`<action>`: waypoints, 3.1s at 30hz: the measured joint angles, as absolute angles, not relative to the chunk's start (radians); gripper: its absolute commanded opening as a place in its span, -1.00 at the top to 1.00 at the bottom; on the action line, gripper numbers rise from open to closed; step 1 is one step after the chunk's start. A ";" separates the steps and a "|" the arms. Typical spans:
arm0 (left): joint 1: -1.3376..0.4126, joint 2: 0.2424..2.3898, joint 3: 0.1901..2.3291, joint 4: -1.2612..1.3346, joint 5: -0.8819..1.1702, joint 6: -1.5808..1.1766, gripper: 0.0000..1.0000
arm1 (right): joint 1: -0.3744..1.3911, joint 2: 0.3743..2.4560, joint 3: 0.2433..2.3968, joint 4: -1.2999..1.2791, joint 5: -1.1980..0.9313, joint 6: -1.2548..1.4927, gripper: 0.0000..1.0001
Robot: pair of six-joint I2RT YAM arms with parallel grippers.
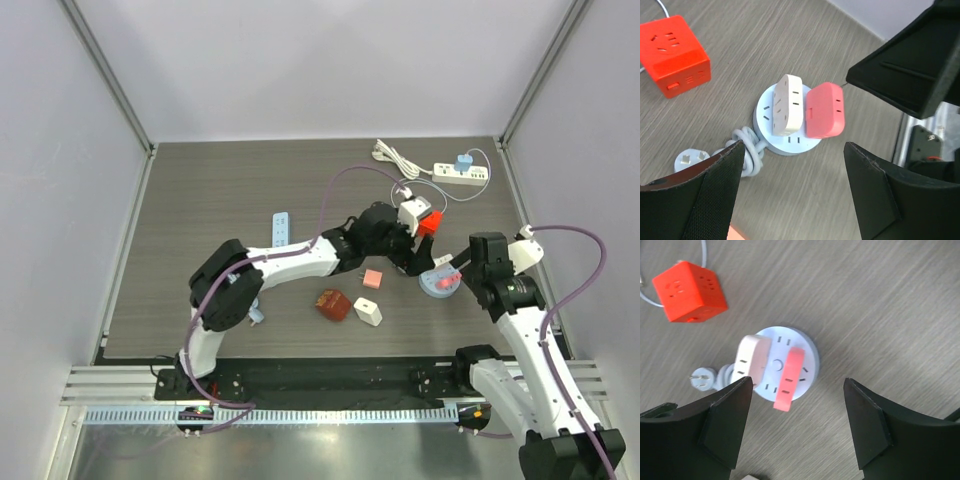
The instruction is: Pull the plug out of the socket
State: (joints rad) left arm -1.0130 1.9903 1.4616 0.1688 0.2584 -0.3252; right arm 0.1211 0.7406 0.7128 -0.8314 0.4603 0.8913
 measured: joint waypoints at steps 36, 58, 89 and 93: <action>-1.053 2.370 1.927 -0.096 0.263 -0.175 0.06 | -0.197 0.831 0.602 -0.713 0.143 0.777 -0.26; -1.046 2.411 1.980 -0.151 0.339 -0.181 0.98 | -0.199 0.988 0.549 -0.583 0.009 0.756 -0.13; -1.020 2.381 1.826 0.102 0.447 -0.289 1.00 | -0.199 0.971 0.429 -0.437 0.071 0.868 0.09; -1.020 2.393 1.890 0.006 0.441 -0.310 1.00 | -0.199 0.982 0.429 -0.416 0.080 0.867 0.08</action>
State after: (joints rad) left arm -1.0203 2.3928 1.8904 0.0055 0.4412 -0.3099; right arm -0.1986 0.9825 0.4286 -0.4156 0.0795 0.8669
